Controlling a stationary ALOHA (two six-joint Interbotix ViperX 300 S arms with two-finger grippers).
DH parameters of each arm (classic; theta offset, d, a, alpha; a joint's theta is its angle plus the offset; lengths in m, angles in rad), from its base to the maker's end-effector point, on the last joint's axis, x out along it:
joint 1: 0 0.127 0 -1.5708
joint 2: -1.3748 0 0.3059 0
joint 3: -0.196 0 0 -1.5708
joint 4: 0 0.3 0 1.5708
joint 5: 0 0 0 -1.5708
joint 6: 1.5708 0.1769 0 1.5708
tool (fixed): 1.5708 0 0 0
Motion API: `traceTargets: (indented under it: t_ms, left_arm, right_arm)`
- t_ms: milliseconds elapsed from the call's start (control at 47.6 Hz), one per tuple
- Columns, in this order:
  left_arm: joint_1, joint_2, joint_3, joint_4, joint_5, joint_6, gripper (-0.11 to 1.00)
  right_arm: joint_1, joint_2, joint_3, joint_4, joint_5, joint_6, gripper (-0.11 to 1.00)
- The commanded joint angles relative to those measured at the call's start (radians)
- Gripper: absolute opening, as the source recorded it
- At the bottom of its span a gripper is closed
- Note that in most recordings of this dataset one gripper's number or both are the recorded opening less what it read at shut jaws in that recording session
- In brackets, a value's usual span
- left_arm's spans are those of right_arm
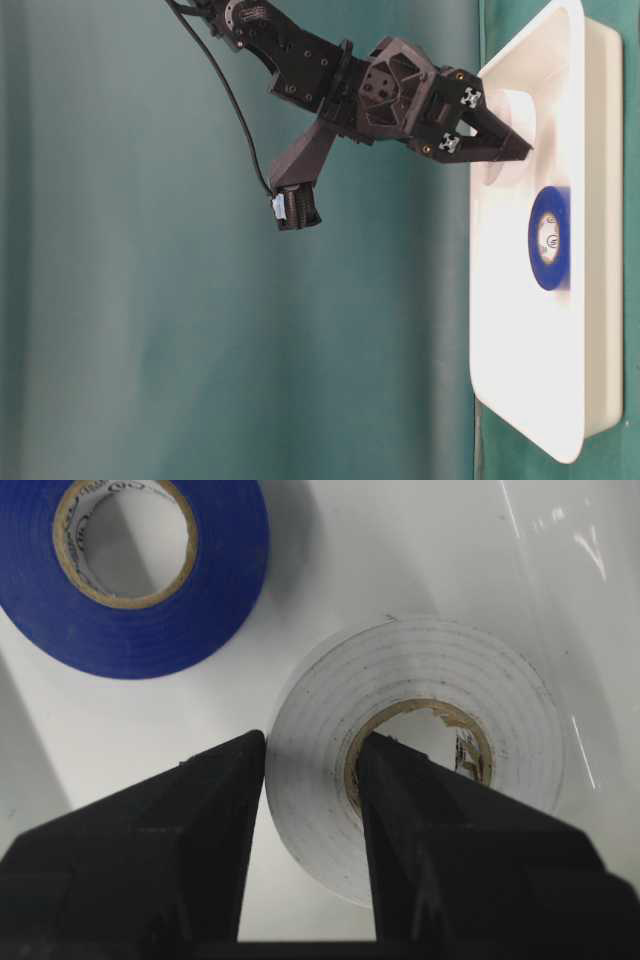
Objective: Pick up the tape from a random location and place it into the white case.
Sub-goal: 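Lower the white tape into the tray's upper right and release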
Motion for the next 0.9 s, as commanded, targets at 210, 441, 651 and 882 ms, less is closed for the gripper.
traceTargets:
  t_ms: [210, 441, 651, 882]
  left_arm:
    - [-0.002, 0.003, -0.015, -0.002, -0.006, -0.002, 0.94]
    - [-0.002, 0.002, -0.017, 0.0, -0.005, -0.002, 0.94]
    - [-0.002, 0.003, -0.017, 0.0, -0.003, -0.002, 0.94]
    - [-0.002, 0.003, -0.017, 0.0, -0.003, -0.002, 0.94]
  right_arm:
    - [-0.003, -0.014, -0.017, -0.005, 0.006, 0.0, 0.84]
    - [-0.005, -0.048, -0.051, -0.008, 0.069, -0.003, 0.88]
    - [-0.005, -0.144, -0.121, -0.055, 0.202, -0.003, 0.88]
    - [-0.005, -0.224, -0.167, -0.1, 0.307, -0.002, 0.88]
